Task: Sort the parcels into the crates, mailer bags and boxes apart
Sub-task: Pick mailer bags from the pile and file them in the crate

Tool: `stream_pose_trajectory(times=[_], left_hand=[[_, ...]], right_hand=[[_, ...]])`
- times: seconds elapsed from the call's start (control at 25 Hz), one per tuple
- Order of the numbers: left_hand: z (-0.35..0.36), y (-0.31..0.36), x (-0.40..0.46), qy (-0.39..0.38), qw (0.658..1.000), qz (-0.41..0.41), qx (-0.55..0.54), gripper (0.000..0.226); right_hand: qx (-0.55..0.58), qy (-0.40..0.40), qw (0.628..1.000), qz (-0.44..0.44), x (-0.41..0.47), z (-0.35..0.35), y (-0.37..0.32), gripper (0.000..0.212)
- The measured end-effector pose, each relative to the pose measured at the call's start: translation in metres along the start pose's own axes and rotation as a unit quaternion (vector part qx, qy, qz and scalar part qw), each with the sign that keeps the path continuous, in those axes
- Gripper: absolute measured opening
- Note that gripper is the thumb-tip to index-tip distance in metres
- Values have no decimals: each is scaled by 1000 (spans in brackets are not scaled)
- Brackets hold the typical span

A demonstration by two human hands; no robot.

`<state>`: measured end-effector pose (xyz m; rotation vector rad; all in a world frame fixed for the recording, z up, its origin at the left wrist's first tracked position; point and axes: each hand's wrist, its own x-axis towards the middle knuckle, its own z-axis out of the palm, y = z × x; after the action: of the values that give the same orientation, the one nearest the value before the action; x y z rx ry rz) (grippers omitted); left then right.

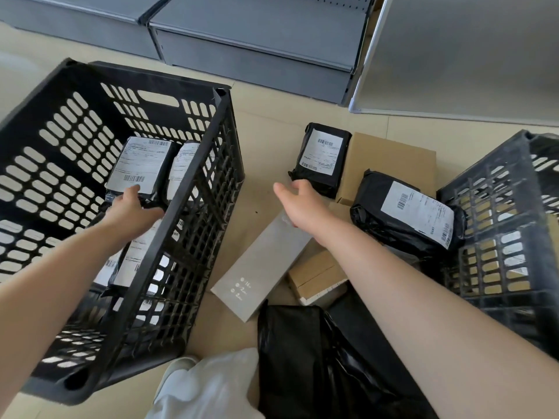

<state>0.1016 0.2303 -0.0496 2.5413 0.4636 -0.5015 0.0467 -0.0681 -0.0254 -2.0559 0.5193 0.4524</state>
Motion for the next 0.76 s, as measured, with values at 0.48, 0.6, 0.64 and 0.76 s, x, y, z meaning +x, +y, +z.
stream_pose_trajectory(times=[0.48,0.6,0.64,0.76], left_hand=[[15,174,-45,185,954,236,-3,62],[49,208,-58,94,950,282,92,64],[63,217,-63,64,950,282,121,64],[105,228,-67,-14,954,235,184,60]], right_hand=[[-116,68,989,66,8,-140,101,15],[-190,62,975,95,5,-151,126,11],[-215,59,970,96,4,-153,132,15],[-292,74,951,73,5,-155,146,20]])
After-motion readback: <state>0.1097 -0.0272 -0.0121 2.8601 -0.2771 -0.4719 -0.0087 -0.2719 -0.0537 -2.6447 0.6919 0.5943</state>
